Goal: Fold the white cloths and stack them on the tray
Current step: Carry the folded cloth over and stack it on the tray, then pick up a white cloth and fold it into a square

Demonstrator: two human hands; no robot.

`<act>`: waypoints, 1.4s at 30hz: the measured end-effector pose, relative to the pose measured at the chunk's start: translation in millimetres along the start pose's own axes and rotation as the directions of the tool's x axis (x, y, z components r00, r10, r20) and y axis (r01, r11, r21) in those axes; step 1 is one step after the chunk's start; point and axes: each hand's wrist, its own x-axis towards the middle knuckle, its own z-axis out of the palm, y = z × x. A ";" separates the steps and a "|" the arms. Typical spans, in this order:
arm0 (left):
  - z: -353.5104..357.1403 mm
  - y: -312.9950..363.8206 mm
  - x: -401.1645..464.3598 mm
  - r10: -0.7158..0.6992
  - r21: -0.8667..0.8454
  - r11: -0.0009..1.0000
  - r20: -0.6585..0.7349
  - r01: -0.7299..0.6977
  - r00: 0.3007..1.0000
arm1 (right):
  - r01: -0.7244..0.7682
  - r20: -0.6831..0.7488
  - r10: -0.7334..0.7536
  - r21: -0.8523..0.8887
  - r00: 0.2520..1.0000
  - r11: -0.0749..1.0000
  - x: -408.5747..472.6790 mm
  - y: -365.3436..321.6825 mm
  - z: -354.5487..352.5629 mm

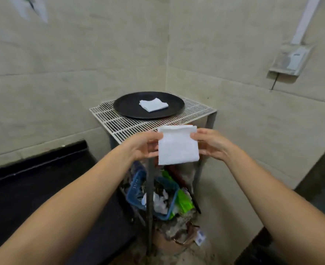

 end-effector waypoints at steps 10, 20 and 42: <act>-8.6 119.2 147.4 0.214 0.028 0.976 -0.313 -0.216 0.925 | 0.176 0.226 -0.133 -0.184 0.965 0.967 232.3 -103.4 2.1; -44.1 135.3 275.7 0.102 0.074 0.995 -0.634 -0.072 0.766 | 0.139 0.375 0.026 -0.406 0.927 0.903 403.7 -101.1 17.1; -101.0 70.6 49.1 0.480 0.555 0.831 -0.682 -0.037 0.552 | 0.760 0.705 -0.304 -0.529 0.641 0.377 232.9 -87.9 159.4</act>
